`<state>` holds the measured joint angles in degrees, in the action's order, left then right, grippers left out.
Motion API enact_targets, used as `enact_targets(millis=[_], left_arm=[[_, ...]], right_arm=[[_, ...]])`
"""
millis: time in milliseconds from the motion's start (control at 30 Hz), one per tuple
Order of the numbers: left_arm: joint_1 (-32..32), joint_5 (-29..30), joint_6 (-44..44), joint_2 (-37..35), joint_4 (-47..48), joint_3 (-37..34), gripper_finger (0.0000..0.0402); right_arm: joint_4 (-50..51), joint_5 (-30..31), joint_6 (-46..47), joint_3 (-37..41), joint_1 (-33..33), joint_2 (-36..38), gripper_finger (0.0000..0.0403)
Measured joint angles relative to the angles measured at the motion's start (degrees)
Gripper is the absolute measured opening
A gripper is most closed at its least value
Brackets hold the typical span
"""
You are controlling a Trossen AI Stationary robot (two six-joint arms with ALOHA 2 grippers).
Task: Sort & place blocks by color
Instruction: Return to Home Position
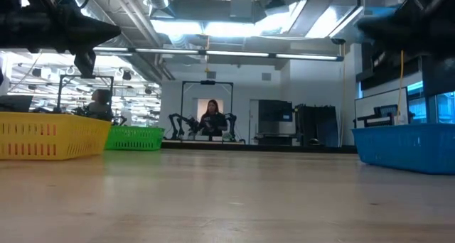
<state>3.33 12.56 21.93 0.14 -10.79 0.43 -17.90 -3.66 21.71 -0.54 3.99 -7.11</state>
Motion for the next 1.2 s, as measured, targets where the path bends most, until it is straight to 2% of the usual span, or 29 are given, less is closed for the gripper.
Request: enact_targets(millis=[133, 200, 267, 367, 567, 1200], left_arm=[[0.0, 0.0, 0.0, 0.0, 0.0, 0.0, 0.0000], [0.0, 0.0, 0.0, 0.0, 0.0, 0.0, 0.0000], [0.0, 0.0, 0.0, 0.0, 0.0, 0.0, 0.0000], [0.0, 0.0, 0.0, 0.0, 0.0, 0.0, 0.0000], [0.0, 0.0, 0.0, 0.0, 0.0, 0.0, 0.0000], [0.0, 0.0, 0.0, 0.0, 0.0, 0.0, 0.0000]], right_arm=[[12.4, 7.6, -3.1, 0.0, 0.0, 1.1, 0.0000], [16.4, 9.3, -4.5, 0.0, 0.0, 0.9, 0.0000], [16.3, 6.6, -7.9, -0.2, 0.0, 0.3, 0.0000], [16.3, 6.0, -11.6, -0.2, 0.0, 0.2, 0.0004], [16.3, 6.1, -11.6, -0.2, 0.0, 0.2, 0.0022], [16.5, 6.0, -11.7, -0.3, 0.0, 0.2, 0.0025]])
